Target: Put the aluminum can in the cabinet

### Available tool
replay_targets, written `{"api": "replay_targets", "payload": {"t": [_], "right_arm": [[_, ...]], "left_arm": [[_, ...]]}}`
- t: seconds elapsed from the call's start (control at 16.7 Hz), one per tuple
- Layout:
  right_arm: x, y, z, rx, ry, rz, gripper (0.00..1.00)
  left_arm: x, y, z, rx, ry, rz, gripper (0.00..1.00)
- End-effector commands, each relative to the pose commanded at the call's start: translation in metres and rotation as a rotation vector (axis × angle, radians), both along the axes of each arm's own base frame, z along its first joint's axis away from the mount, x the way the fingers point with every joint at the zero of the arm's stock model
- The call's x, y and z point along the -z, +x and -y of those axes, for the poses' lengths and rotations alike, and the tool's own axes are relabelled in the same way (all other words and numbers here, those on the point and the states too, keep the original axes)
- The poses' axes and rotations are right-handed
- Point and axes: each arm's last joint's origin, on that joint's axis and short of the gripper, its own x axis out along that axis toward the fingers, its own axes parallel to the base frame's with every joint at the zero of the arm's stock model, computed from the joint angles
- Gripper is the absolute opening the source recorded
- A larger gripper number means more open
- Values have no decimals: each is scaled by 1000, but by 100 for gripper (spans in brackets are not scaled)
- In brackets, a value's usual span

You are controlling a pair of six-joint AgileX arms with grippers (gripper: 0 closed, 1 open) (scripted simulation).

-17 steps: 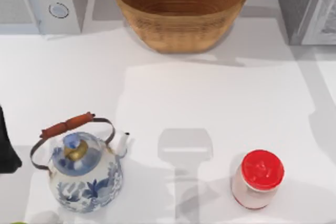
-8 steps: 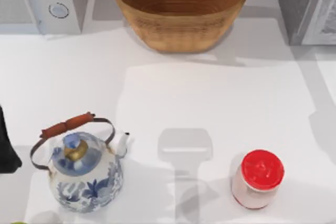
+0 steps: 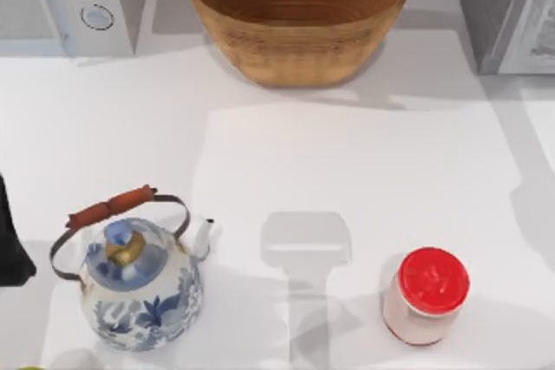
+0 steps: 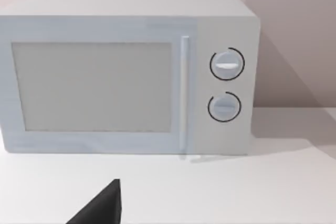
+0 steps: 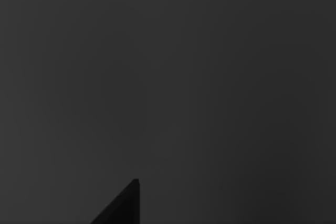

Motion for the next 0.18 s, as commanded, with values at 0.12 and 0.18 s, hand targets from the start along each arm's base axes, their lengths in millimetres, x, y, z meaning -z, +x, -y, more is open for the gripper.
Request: {"api": "replay_targets", "payload": {"t": [0.12, 0.18], "right_arm": [[0, 0, 0, 0, 0, 0, 100], [0, 0, 0, 0, 0, 0, 100]], "left_arm": [[0, 0, 0, 0, 0, 0, 100], [0, 0, 0, 0, 0, 0, 100]]}}
